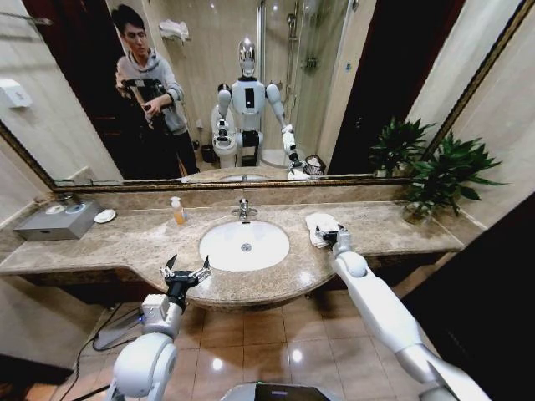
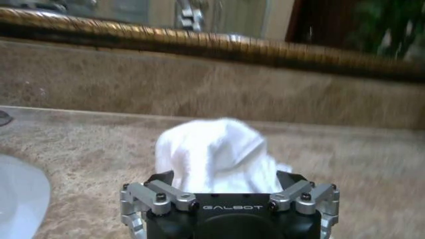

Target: Pick up the towel from the sink counter and wipe the mirror surface.

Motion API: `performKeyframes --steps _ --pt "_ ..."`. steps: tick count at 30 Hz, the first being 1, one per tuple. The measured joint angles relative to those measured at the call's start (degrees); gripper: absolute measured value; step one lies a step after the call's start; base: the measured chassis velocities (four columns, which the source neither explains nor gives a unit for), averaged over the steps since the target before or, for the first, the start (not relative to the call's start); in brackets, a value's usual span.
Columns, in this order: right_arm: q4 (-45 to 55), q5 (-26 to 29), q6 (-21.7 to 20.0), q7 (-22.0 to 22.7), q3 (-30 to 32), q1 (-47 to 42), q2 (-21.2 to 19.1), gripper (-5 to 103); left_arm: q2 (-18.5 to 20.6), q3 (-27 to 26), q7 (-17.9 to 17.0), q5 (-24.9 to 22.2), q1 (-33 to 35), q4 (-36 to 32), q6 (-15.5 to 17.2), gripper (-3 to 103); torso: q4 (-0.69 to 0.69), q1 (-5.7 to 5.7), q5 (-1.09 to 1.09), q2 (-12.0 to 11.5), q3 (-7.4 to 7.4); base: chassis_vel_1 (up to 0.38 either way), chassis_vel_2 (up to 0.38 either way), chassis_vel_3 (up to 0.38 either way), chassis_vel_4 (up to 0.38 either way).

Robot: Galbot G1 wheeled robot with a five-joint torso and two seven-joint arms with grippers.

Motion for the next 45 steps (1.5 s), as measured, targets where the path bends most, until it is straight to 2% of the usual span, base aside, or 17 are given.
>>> performKeyframes --steps 4,5,6,7,13,17,24,35,38,42,45 --pt "-0.4 6.2 -5.2 2.3 -1.4 2.3 0.4 100 0.0 0.0 0.0 0.0 0.0 0.0 0.0 100 0.0 0.0 0.0 0.0 0.0 0.0 0.0 0.0 0.0" --pt "-0.4 6.2 -5.2 2.3 -1.4 2.3 0.4 100 0.0 0.0 0.0 0.0 0.0 0.0 0.0 100 0.0 0.0 0.0 0.0 0.0 0.0 0.0 0.0 0.0" --pt "-1.0 9.3 -8.2 3.8 -2.6 3.8 0.1 100 0.0 0.0 0.0 0.0 0.0 0.0 0.0 100 0.0 0.0 0.01 0.0 0.0 0.0 0.0 0.0 0.0" --pt "-1.5 10.1 -9.1 4.3 -3.3 4.6 -0.2 100 0.0 0.0 0.0 0.0 0.0 0.0 0.0 100 0.0 0.0 0.0 0.0 0.0 0.0 0.0 0.0 0.0" --pt "-5.2 12.3 -11.0 4.9 -8.0 8.1 -1.6 100 0.0 0.0 0.0 0.0 0.0 0.0 0.0 100 -0.02 0.0 0.01 0.0 0.0 0.0 0.0 0.0 0.0" --pt "-7.5 12.3 -11.2 4.7 -10.4 10.2 -1.7 100 0.0 0.0 0.0 0.0 0.0 0.0 0.0 100 -0.01 0.0 0.01 0.0 0.0 0.0 0.0 0.0 0.0" --pt "-10.0 8.3 -11.4 1.9 -15.0 14.4 -2.8 100 0.0 0.0 0.0 0.0 0.0 0.0 0.0 100 0.0 0.01 -0.01 0.0 0.0 0.0 0.0 0.0 0.0" --pt "-14.9 5.9 -10.4 0.5 -14.2 15.8 -2.6 100 0.0 0.0 0.0 0.0 0.0 0.0 0.0 100 -0.01 0.01 0.0 0.0 0.0 0.0 0.0 0.0 0.0" --pt "-14.2 8.1 -10.4 1.4 -13.9 15.7 -3.2 100 0.0 0.0 0.0 0.0 0.0 0.0 0.0 100 0.0 0.01 0.01 0.0 0.0 0.0 0.0 0.0 0.0" --pt "-8.3 20.5 -12.9 8.3 -12.7 14.8 -5.0 100 0.0 0.0 0.0 0.0 0.0 0.0 0.0 100 -0.01 0.0 0.0 0.0 0.0 0.0 0.0 0.0 0.0" --pt "-8.4 22.1 -13.1 9.5 -12.6 15.3 -5.6 100 0.0 0.0 0.0 0.0 0.0 0.0 0.0 100 0.0 -0.01 0.0 0.0 0.0 0.0 0.0 0.0 0.0"
